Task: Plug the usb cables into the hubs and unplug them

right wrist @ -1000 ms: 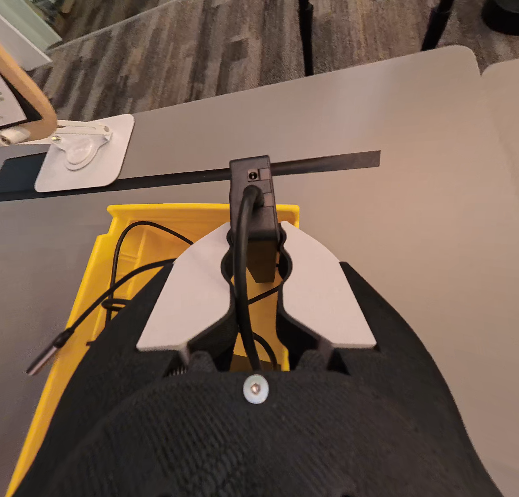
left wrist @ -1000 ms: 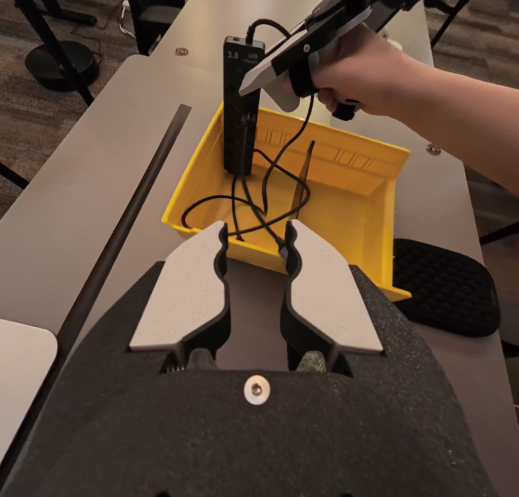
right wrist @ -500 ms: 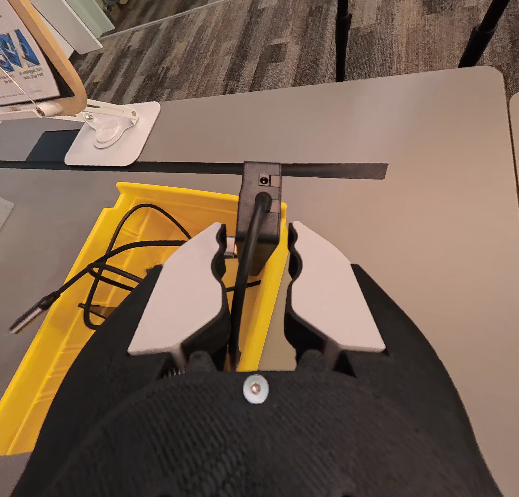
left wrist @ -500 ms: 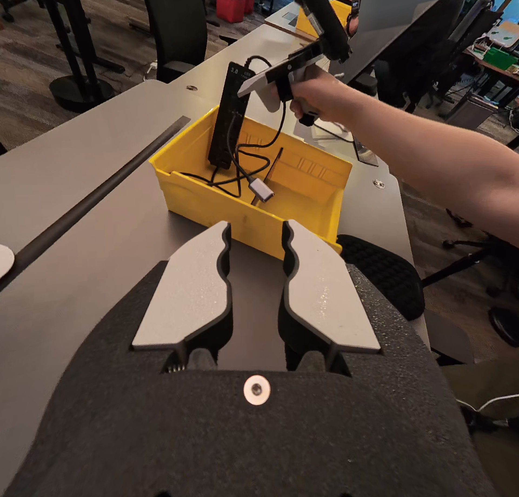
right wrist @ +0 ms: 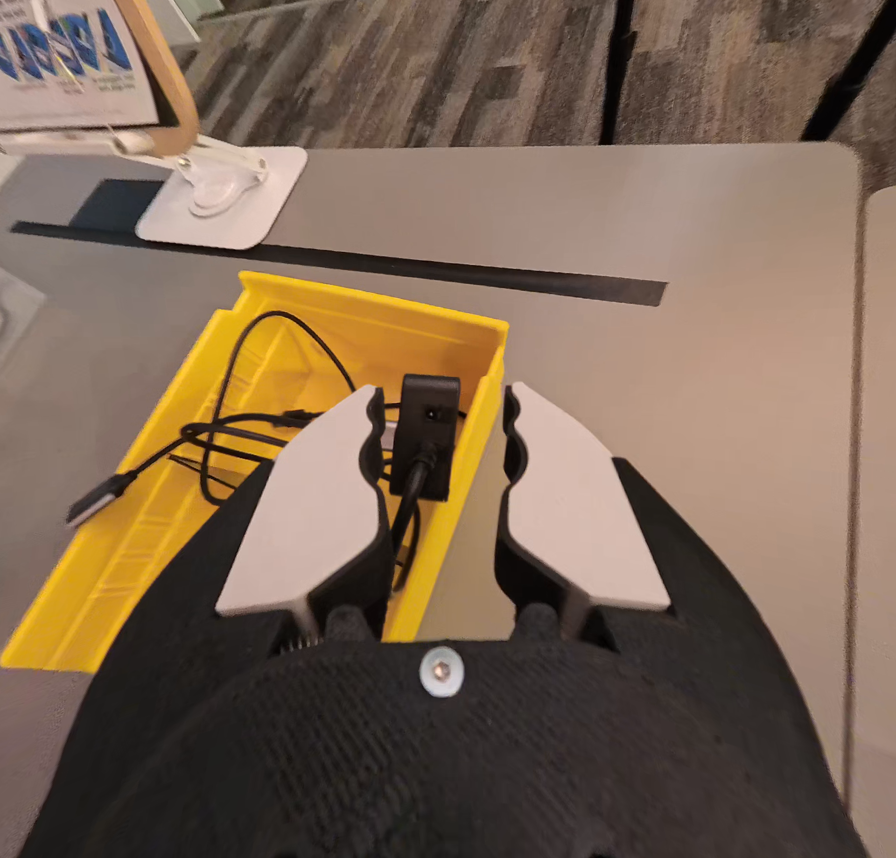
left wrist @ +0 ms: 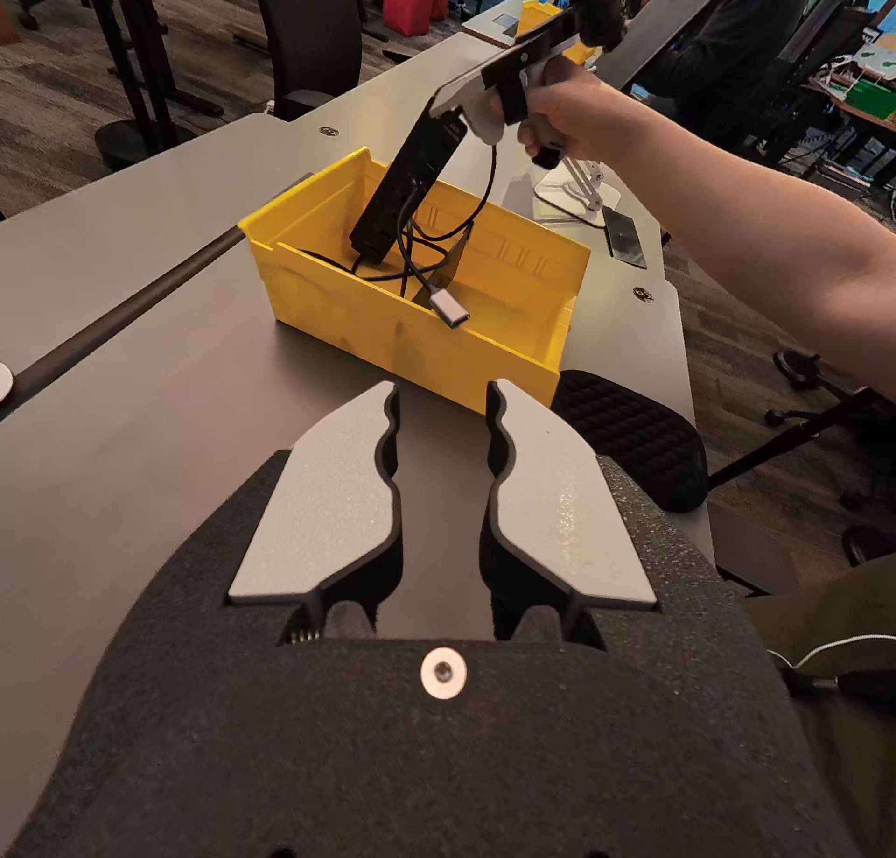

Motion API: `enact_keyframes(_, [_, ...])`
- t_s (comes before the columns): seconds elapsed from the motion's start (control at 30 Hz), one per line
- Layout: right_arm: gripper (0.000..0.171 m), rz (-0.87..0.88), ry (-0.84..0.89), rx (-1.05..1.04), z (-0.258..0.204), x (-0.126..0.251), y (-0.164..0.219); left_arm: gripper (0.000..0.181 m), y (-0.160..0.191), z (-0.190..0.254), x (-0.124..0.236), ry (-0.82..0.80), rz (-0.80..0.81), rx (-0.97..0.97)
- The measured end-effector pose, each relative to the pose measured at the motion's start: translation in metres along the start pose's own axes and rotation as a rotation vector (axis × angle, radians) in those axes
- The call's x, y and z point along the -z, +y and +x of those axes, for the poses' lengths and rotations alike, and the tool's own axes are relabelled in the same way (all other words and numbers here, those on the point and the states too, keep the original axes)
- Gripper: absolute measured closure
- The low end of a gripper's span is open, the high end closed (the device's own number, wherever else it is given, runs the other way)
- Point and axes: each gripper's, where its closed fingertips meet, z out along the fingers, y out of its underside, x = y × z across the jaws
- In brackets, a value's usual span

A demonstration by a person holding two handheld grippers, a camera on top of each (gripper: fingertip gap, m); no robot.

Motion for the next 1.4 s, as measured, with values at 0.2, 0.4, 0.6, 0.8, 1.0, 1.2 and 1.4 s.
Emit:
enact_keyframes(0.2, [0.125,0.022,0.055,0.132,-0.01,0.019,-0.005,0.148,0.017,0.006,0.015,-0.013,-0.004,0.012])
enact_keyframes(0.4, [0.126,0.197,0.091,0.377,-0.078,0.07,-0.043,0.148,0.021,0.005,0.06,-0.104,0.097,0.043])
enact_keyframes(0.6, [0.124,0.372,-0.129,0.543,-0.214,0.081,-0.047,0.148,0.032,0.002,0.124,-0.295,0.189,0.021])
enact_keyframes(0.8, [0.123,0.603,-0.394,0.623,-0.351,0.088,-0.054,0.148,0.042,-0.018,0.216,-0.617,0.202,-0.025])
enact_keyframes(1.0, [0.124,0.606,-0.463,0.662,-0.423,0.038,-0.049,0.148,0.078,-0.042,0.304,-0.782,0.173,0.083])
enact_keyframes(1.2, [0.125,0.549,-0.484,0.745,-0.468,0.002,-0.042,0.148,0.143,-0.069,0.343,-0.915,-0.037,0.127])
enact_keyframes(1.4, [0.125,0.511,-0.52,0.796,-0.476,-0.011,-0.026,0.154,0.187,-0.091,0.328,-0.812,-0.179,0.141])
